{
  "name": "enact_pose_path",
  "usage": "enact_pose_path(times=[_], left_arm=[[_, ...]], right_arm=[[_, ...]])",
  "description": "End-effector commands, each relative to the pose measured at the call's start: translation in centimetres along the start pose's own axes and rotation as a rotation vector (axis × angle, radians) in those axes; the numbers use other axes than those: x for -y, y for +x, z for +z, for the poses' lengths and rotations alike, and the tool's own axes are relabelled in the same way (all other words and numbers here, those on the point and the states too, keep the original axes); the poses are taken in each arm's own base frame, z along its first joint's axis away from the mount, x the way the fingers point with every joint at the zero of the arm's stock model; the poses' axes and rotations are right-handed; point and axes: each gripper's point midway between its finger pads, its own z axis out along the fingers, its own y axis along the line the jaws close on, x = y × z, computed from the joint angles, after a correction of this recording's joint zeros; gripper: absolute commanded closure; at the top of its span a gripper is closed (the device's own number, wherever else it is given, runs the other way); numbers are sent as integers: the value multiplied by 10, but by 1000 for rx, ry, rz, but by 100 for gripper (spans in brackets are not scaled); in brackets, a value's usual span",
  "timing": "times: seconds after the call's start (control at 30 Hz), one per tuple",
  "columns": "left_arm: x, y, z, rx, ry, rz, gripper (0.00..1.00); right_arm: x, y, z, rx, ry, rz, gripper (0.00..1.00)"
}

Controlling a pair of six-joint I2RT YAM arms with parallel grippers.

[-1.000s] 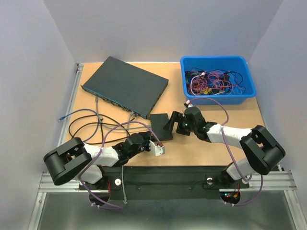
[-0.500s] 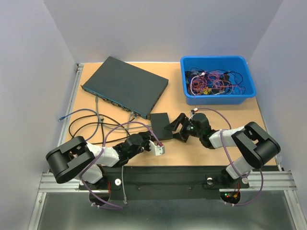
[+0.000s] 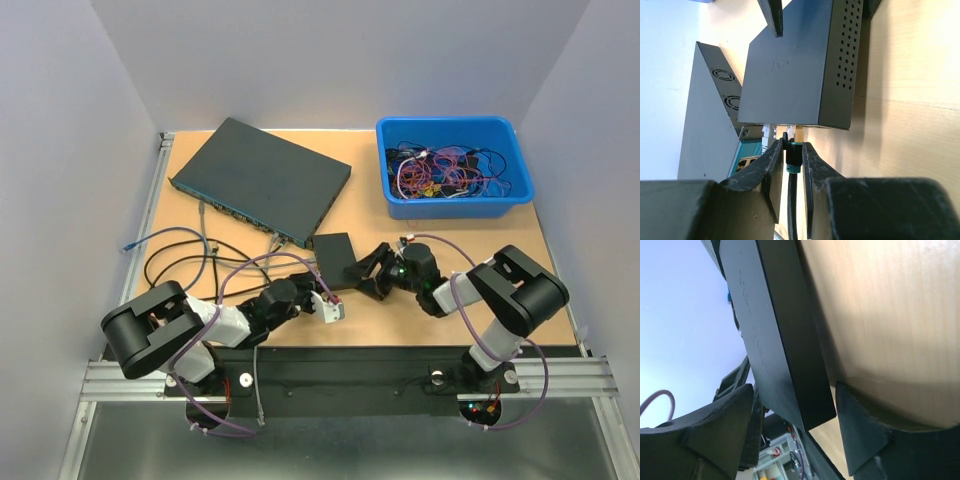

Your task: Pull the plug from the switch port

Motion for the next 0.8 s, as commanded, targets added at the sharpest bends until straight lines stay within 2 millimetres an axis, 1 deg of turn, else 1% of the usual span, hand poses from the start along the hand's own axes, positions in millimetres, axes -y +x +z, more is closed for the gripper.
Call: enact_pose_path(times=[0.0, 0.1, 0.17, 0.3, 0.4, 0.53, 0.63, 0.67, 0.77], left_arm=[[-34, -24, -2, 97, -134, -5, 100], [-35, -25, -3, 105, -135, -5, 100], [-33, -24, -3, 104, -124, 9, 100], [-31, -27, -4, 121, -113, 26, 100], [-34, -34, -6, 150, -116, 30, 100], [-35, -37, -4, 158, -111, 28, 100], [-33, -34, -2, 146, -105, 40, 100], [-33, -34, -1, 146, -103, 48, 100], [-31, -34, 0, 144, -96, 60, 100]], right_arm=[[-10, -4, -1, 21, -74, 18, 29], [-8, -6, -5, 42, -95, 33, 33], [-11, -7, -7, 53, -122, 30, 36], [-17, -9, -5, 57, -153, 5, 37], [-23, -12, -1, 61, -177, -7, 37], [-26, -13, 1, 54, -205, 0, 37], [-28, -12, 1, 47, -232, 12, 46], [-31, -11, -1, 49, -255, 7, 53], [-33, -10, -2, 48, -281, 19, 60]])
